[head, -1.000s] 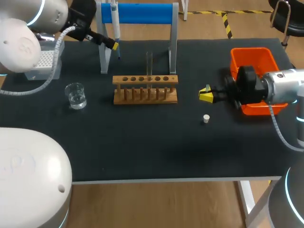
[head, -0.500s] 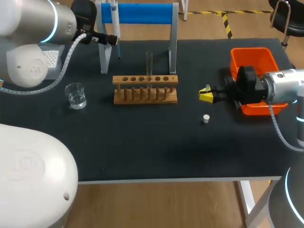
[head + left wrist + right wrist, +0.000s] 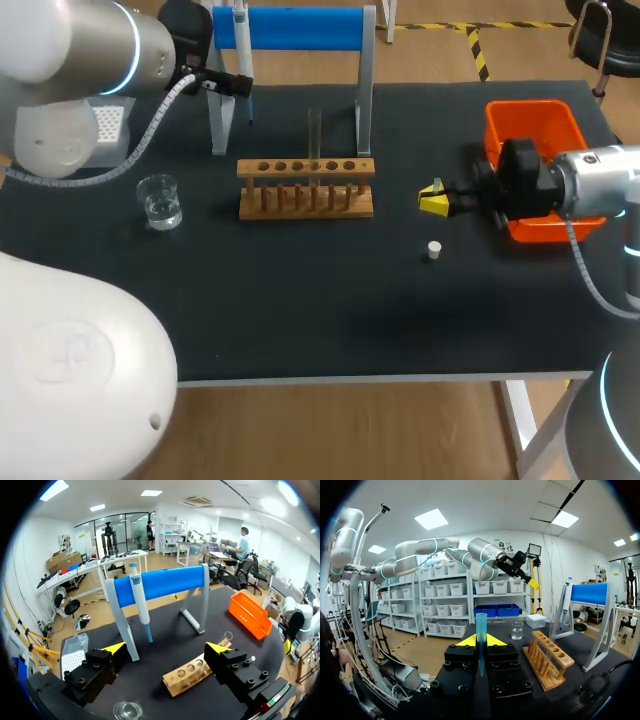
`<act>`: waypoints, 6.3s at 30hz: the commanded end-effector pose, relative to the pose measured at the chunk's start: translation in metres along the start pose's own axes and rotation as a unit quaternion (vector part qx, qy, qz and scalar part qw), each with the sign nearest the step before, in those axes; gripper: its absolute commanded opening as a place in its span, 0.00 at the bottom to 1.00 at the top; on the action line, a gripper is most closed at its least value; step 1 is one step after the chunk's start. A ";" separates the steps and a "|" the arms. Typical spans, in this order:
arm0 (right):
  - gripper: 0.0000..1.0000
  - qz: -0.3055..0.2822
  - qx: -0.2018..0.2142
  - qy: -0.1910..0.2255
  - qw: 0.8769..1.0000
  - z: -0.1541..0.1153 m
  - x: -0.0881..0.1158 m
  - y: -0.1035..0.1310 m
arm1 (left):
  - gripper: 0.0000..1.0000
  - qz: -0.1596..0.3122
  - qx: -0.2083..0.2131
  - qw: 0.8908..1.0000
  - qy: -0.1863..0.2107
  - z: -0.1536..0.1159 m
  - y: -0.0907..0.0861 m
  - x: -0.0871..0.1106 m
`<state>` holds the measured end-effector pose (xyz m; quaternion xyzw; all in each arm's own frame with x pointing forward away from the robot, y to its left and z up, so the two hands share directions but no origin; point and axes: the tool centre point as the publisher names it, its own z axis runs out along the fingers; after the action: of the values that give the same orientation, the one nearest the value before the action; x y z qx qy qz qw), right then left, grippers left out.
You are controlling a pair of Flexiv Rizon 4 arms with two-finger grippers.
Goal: Invert the test tube, pick up the pipette, mount the tip to pipette, aspirate from beaker and dispense into the tube, eject the tip, return the pipette, and cap with the stopper.
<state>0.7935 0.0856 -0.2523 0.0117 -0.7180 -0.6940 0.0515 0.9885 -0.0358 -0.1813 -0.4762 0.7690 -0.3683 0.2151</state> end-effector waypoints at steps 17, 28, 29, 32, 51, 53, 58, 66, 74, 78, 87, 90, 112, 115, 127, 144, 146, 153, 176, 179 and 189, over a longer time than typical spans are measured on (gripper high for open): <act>0.00 0.000 0.002 -0.002 1.000 0.000 0.001 0.001 | 1.00 -0.026 0.025 0.997 -0.069 0.044 -0.027 -0.031; 0.00 0.000 0.002 -0.002 1.000 0.000 0.001 0.001 | 1.00 -0.051 0.054 0.993 -0.091 0.073 -0.041 -0.041; 0.00 0.000 0.002 -0.002 1.000 0.000 0.001 0.001 | 1.00 -0.051 0.057 0.993 -0.095 0.076 -0.042 -0.042; 0.00 0.000 0.002 -0.002 1.000 0.000 0.001 0.001 | 1.00 -0.055 0.063 0.992 -0.096 0.084 -0.046 -0.044; 0.00 0.000 0.002 -0.002 1.000 0.000 0.001 0.001 | 1.00 -0.076 0.097 0.987 -0.106 0.110 -0.070 -0.062; 0.00 0.000 0.002 -0.002 1.000 0.000 0.001 0.001 | 0.95 -0.076 0.099 0.986 -0.108 0.110 -0.072 -0.062; 0.00 0.000 0.002 -0.002 1.000 0.000 0.001 0.001 | 0.81 -0.076 0.102 0.986 -0.109 0.109 -0.074 -0.060; 0.00 0.000 0.002 -0.002 1.000 0.000 0.001 0.001 | 0.66 -0.071 0.101 0.985 -0.118 0.113 -0.077 -0.053; 0.00 0.000 0.002 -0.002 1.000 0.000 0.001 0.001 | 0.57 -0.077 0.098 0.985 -0.121 0.122 -0.079 -0.050; 0.00 0.000 0.002 -0.002 1.000 0.000 0.001 0.001 | 0.49 -0.078 0.095 0.984 -0.125 0.126 -0.079 -0.050; 0.00 0.000 0.002 -0.002 1.000 0.000 0.001 0.001 | 0.47 -0.086 0.095 0.983 -0.135 0.130 -0.080 -0.055; 0.00 0.000 0.002 -0.002 1.000 0.000 0.001 0.001 | 0.47 -0.090 0.097 0.982 -0.138 0.130 -0.080 -0.057; 0.00 0.000 0.002 -0.002 1.000 0.000 0.001 0.001 | 0.48 -0.101 0.106 0.978 -0.147 0.134 -0.083 -0.061; 0.00 0.000 0.002 -0.002 1.000 0.000 0.001 0.001 | 0.47 -0.103 0.106 0.978 -0.148 0.135 -0.083 -0.062; 0.00 0.000 0.002 -0.002 1.000 0.000 0.001 0.001 | 0.47 -0.107 0.105 0.977 -0.149 0.139 -0.083 -0.064; 0.00 0.000 0.002 -0.002 1.000 0.000 0.001 0.001 | 0.46 -0.109 0.105 0.977 -0.148 0.141 -0.083 -0.065; 0.00 0.000 0.002 -0.002 1.000 0.000 0.001 0.001 | 0.45 -0.109 0.104 0.977 -0.149 0.141 -0.083 -0.065; 0.00 0.000 0.002 -0.002 1.000 0.000 0.001 0.001 | 0.40 -0.110 0.101 0.978 -0.149 0.142 -0.083 -0.065; 0.00 0.000 0.002 -0.002 1.000 0.000 0.001 0.001 | 0.00 -0.117 0.098 0.977 -0.152 0.143 -0.080 -0.066; 0.00 0.000 0.002 -0.002 1.000 0.000 0.001 0.001 | 0.00 -0.117 0.098 0.976 -0.153 0.141 -0.081 -0.066; 0.00 0.000 0.002 -0.002 1.000 0.000 0.001 0.001 | 0.00 -0.107 0.108 0.975 -0.162 0.130 -0.093 -0.067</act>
<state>0.7935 0.0856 -0.2523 0.0117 -0.7180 -0.6940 0.0515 1.1644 -0.0482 -0.1992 -0.5806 0.6261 -0.3914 0.3431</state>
